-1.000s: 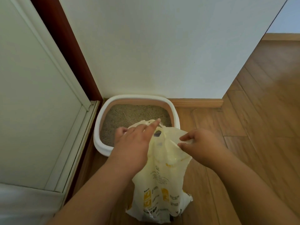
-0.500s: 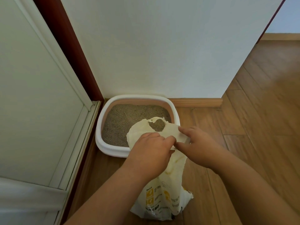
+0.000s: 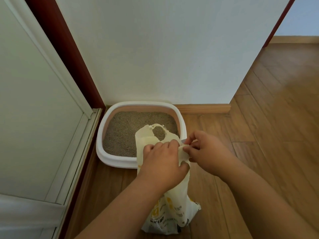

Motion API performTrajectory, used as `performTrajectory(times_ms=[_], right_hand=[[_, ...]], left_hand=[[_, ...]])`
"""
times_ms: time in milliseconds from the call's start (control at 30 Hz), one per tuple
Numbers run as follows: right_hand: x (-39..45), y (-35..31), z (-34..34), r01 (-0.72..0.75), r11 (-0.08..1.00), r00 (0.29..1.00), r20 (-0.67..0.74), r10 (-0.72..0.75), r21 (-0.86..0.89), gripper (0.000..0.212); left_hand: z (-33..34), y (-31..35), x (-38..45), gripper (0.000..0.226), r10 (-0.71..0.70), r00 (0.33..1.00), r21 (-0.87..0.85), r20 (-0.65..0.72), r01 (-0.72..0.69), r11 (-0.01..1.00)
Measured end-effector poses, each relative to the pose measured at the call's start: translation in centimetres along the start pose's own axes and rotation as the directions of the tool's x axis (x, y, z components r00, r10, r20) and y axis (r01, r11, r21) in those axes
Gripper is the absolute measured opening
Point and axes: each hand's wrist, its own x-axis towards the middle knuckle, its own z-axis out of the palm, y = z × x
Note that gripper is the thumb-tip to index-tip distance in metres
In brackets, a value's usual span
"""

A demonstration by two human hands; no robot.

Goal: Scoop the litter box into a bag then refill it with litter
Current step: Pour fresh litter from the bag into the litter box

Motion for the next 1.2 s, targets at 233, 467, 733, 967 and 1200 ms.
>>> performTrajectory(times_ms=[233,467,733,967,1200], right_hand=[[-0.5,-0.3,-0.4,-0.034,0.999,0.998,0.049,0.032,0.03,0.014],[-0.7,-0.1,-0.4,-0.072,0.974,0.99,0.13,0.045,0.213,0.033],[-0.8,1.1,-1.0,-0.027,0.992,0.987,0.155,0.046,-0.122,0.033],[-1.8,1.7,-0.9,0.104,0.929,0.916,0.399,0.05,-0.356,0.073],[-2.0,1.5,-0.5,0.125,0.945,0.919,0.395,0.005,-0.303,0.098]], left_hand=[[0.9,1.1,0.6,0.043,-0.087,0.995,-0.008,0.04,0.088,0.996],[0.5,1.1,1.0,0.054,-0.145,0.987,-0.135,0.063,0.152,0.979],[-1.4,2.0,-1.3,0.05,-0.12,0.993,-0.357,-0.009,0.109,0.928],[-5.2,2.3,-3.6,0.055,-0.123,0.982,-0.48,-0.147,0.038,0.876],[-9.8,2.0,-3.6,0.056,-0.129,0.929,-0.537,-0.347,-0.084,0.839]])
